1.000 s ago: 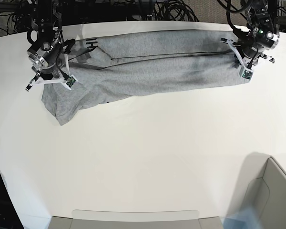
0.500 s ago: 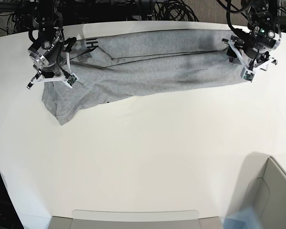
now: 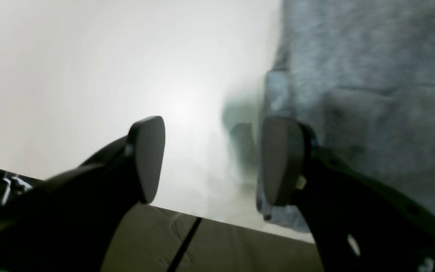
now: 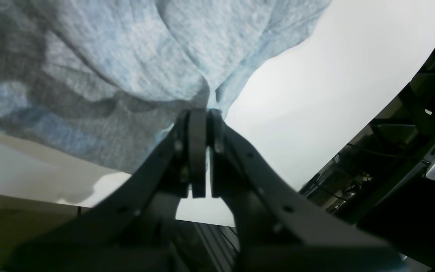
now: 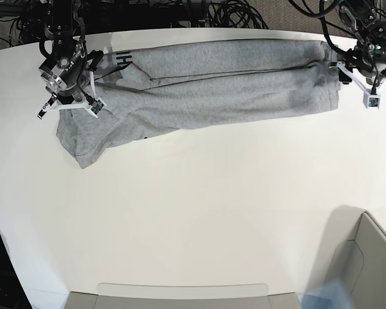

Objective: Fold the T-shirt properly
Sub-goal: 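Open the left gripper and release its corner of the strip, then regrasp the strip's end with the left gripper and lower it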

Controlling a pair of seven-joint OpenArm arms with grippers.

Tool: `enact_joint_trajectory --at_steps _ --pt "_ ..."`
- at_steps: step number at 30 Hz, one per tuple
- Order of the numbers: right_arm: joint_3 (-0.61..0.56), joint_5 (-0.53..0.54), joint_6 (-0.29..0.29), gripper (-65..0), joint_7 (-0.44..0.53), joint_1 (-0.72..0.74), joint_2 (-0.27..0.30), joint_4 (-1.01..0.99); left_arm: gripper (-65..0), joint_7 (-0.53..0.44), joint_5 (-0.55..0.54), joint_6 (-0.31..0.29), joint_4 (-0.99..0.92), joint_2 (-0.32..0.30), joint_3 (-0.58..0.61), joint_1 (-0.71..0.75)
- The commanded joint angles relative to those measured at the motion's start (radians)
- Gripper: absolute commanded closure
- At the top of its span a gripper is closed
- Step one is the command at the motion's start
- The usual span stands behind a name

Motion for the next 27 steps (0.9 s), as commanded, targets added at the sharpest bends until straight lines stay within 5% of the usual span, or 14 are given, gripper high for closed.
enact_joint_trajectory --at_steps 1,10,27 --pt "0.006 -0.009 0.015 0.0 0.0 0.009 0.008 0.015 -40.3 0.019 0.0 -0.001 -0.001 -0.015 -0.011 -0.01" --pt "0.006 -0.009 0.015 0.0 0.0 0.009 0.008 0.015 -40.3 0.125 -0.002 -0.001 -0.014 -0.015 -0.008 -0.044" --pt "0.006 -0.009 0.015 0.0 0.002 0.013 0.008 -0.019 -40.1 0.125 -0.005 -0.001 -0.01 0.051 0.049 -0.093"
